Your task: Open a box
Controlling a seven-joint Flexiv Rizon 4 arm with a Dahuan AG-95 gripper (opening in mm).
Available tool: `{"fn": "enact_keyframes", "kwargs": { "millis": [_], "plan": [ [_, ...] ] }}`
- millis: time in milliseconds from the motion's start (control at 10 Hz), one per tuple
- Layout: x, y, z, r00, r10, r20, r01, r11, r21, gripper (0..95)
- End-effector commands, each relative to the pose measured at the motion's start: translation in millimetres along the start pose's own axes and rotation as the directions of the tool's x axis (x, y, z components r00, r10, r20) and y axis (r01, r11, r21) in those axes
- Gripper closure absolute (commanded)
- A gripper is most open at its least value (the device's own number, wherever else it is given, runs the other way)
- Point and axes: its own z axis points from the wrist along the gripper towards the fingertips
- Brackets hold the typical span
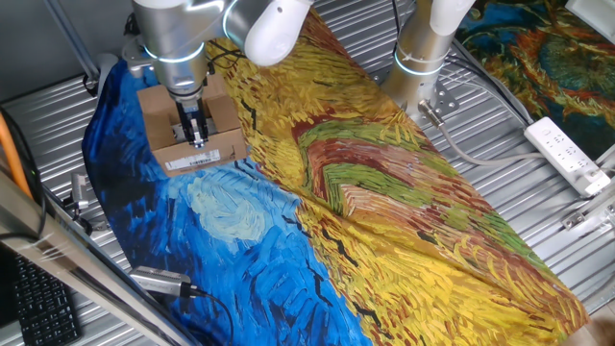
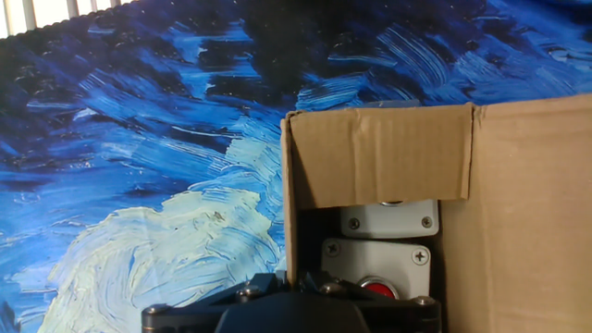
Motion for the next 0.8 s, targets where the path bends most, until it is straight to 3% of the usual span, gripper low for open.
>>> {"fn": "enact_keyframes", "kwargs": {
  "millis": [100,200,300,400,500,800],
  "plan": [
    [-0.1,-0.4,-0.4,1.0,-0.021,-0.001,0.021,1.0,0.006,95.0],
    [-0.4,-0.5,-0.8,1.0,-0.03,-0.001,0.03,1.0,0.005,57.0],
    [-0.5,-0.1,-2.6,0.999,-0.039,0.004,0.039,0.999,0.003,38.0],
    [-0.4,0.4,-4.5,0.999,-0.041,0.007,0.041,0.999,0.001,38.0],
    [-0.4,0.9,-6.0,0.999,-0.044,0.012,0.044,0.999,-0.001,19.0],
    [1.3,3.1,-16.6,0.999,-0.048,0.019,0.048,0.999,-0.011,19.0]
  ]
}}
